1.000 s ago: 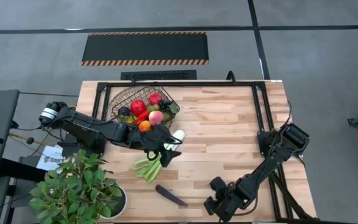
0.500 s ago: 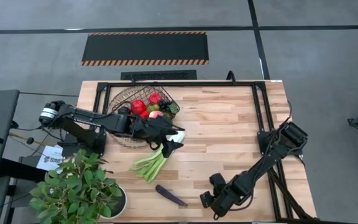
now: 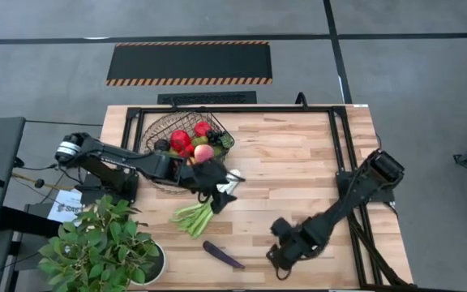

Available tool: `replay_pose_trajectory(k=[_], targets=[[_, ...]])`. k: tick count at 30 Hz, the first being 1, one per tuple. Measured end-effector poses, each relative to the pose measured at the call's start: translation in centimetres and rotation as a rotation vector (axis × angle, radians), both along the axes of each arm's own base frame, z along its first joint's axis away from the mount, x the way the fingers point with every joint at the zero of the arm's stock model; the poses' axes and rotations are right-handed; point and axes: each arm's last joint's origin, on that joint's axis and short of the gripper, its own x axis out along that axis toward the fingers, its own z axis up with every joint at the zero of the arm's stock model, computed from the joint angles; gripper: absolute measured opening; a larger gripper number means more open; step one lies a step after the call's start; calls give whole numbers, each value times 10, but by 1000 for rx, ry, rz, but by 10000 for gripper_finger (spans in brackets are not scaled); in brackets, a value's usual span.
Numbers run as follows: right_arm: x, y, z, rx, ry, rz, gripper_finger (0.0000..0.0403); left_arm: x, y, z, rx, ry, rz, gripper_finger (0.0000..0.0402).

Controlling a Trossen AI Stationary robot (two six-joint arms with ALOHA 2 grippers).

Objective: Build produce basket
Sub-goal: Put the violet eggplant into the wire basket

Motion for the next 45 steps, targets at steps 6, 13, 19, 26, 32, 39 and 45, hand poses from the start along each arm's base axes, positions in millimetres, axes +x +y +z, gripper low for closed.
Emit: replay_pose_trajectory(k=[6, 13, 19, 26, 32, 39, 45], targets=[[-1, -33, -3, -472, -15, 177, 291, 11, -12, -16, 234, 18, -53, 325], [12, -50, 23, -361, -42, 471, 291, 17, -19, -21, -109, 20, 0, 325], [26, -57, 32, -560, -203, 701, 291, 17, -18, -20, -13, -3, 40, 325], [34, -61, 35, -541, -282, 851, 291, 20, -16, -16, -55, -45, 68, 325], [34, -63, 39, -565, -299, 894, 291, 23, -9, -13, 35, -92, 80, 325], [28, -57, 35, -482, -246, 775, 291, 26, -2, -10, 105, -124, 55, 325], [27, -56, 34, -434, -215, 622, 291, 26, -2, -10, 124, -120, -23, 325]])
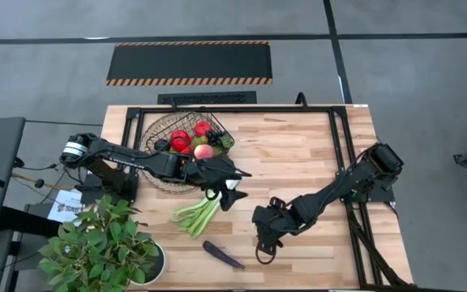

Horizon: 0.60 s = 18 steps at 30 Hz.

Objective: Build produce basket
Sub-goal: Put the violet eggplant into the wire basket

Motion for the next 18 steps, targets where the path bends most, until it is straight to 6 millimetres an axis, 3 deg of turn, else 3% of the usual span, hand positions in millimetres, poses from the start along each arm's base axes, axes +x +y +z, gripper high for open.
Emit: replay_pose_trajectory(k=[5, 8, 12, 18], targets=[[2, 1, -7, 55, 11, -122, 291, 0, -4, -1, 2, 11, -149, 325], [-1, 7, -6, 65, 12, -114, 291, -3, -11, -2, -14, 21, -369, 325], [-10, 21, -6, 94, 25, -122, 291, -12, -39, -5, -4, 56, -605, 325], [-19, 42, -19, 130, 61, -174, 291, -31, -86, -18, 209, 129, -768, 325]])
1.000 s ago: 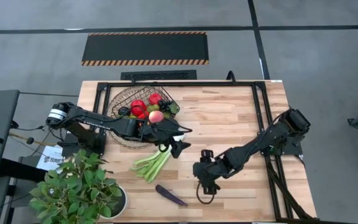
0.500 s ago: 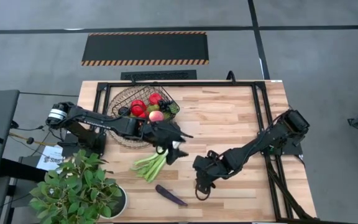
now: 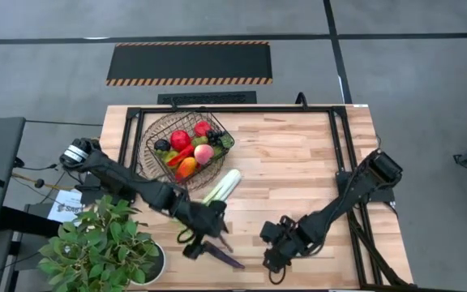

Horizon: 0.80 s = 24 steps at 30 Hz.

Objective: Build produce basket
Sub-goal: Put the violet eggplant into the wire basket

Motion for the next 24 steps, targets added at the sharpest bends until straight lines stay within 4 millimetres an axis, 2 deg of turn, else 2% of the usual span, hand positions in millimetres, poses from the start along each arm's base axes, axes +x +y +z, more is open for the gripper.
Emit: replay_pose_trajectory(k=[3, 7, 13, 18, 24], targets=[[-2, 10, -9, 15, 14, -21, 291, -1, -19, -4, 47, -50, -62, 325], [-2, 20, -17, 37, 12, -41, 291, 2, -33, -24, 119, -18, -101, 325], [-2, 28, -24, 59, -5, -48, 291, 19, -38, -58, 102, 45, -134, 325], [-3, 31, -22, 64, -28, -61, 291, 27, -39, -72, 76, 68, -162, 325], [-5, 35, -22, 66, -38, -64, 291, 25, -41, -84, 112, 134, -142, 325]])
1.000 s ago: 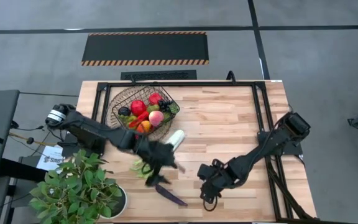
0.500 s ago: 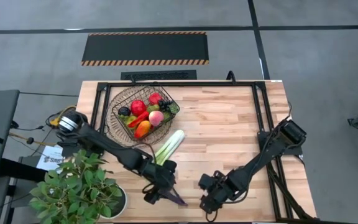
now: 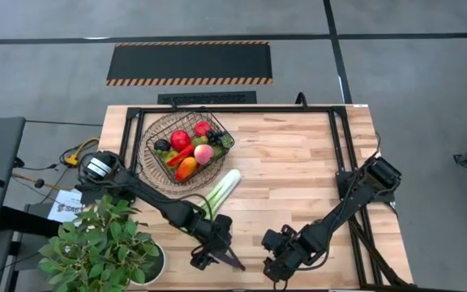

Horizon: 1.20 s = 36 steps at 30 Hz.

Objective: Build produce basket
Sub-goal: Put the violet eggplant into the wire basket

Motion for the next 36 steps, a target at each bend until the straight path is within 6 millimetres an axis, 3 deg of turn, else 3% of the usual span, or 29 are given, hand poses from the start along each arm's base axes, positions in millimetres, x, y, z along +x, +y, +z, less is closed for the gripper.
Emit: replay_pose_trajectory(k=[12, 36], targets=[[2, 1, 2, -24, -64, -72, 291, -1, -20, -19, 63, -7, 49, 325], [2, 0, 2, -73, -91, -52, 291, 0, -19, -40, 114, -9, 118, 325]])
